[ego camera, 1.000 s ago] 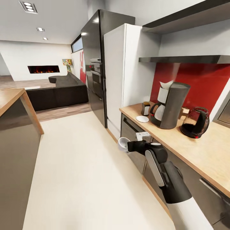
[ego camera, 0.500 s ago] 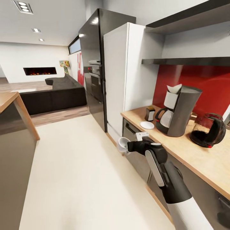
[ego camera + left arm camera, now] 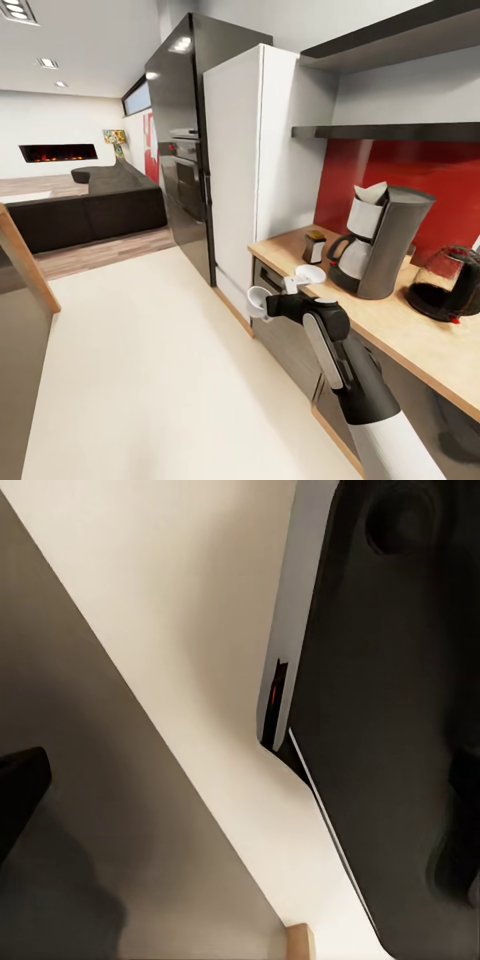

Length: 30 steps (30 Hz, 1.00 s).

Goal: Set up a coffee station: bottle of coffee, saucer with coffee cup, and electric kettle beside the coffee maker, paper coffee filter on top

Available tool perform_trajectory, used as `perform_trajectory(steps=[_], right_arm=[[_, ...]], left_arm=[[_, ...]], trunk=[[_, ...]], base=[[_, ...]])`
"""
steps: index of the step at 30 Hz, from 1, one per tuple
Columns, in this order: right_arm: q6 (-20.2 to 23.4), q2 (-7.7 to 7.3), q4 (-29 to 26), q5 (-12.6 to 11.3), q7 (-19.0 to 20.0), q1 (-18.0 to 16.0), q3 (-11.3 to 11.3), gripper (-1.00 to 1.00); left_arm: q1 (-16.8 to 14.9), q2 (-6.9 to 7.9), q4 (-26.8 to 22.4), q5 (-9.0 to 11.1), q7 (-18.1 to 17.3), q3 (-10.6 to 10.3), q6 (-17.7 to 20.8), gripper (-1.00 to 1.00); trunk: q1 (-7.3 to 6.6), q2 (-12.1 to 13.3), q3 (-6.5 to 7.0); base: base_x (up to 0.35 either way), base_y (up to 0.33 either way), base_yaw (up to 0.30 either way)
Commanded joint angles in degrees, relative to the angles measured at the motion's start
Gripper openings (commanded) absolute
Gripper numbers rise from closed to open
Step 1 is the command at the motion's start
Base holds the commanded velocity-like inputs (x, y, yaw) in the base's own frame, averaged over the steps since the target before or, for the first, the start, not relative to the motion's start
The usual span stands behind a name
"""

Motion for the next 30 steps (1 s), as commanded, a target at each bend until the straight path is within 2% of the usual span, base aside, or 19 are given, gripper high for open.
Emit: perform_trajectory(steps=[1, 8, 23, 30], right_arm=[[0.22, 0.03, -0.03, -0.49, -0.27, -0.04, 0.02, -1.00], [0.22, 0.03, -0.03, -0.49, -0.26, -0.06, 0.01, -1.00], [0.22, -0.04, -0.03, -0.40, -0.28, -0.05, 0.01, -1.00], [0.22, -0.06, -0.02, -0.40, -0.28, -0.04, 0.01, -1.00]], left_arm=[[0.04, 0.01, -0.09, 0.06, -0.30, 0.38, -0.01, 1.00], [0.04, 0.01, -0.09, 0.05, -0.30, 0.38, -0.14, 1.00], [0.04, 0.06, -0.09, 0.04, -0.30, 0.34, -0.57, 1.00], [0.04, 0.09, -0.02, 0.08, -0.30, 0.29, -0.65, 1.00]], trunk=[[0.04, -0.05, -0.06], [0.04, -0.05, -0.05], [0.04, -0.05, 0.37], [0.04, -0.05, 0.52]], base=[[0.291, 0.225, -0.004], [0.285, 0.231, -0.023], [0.282, 0.232, -0.245], [0.313, 0.135, -0.197]])
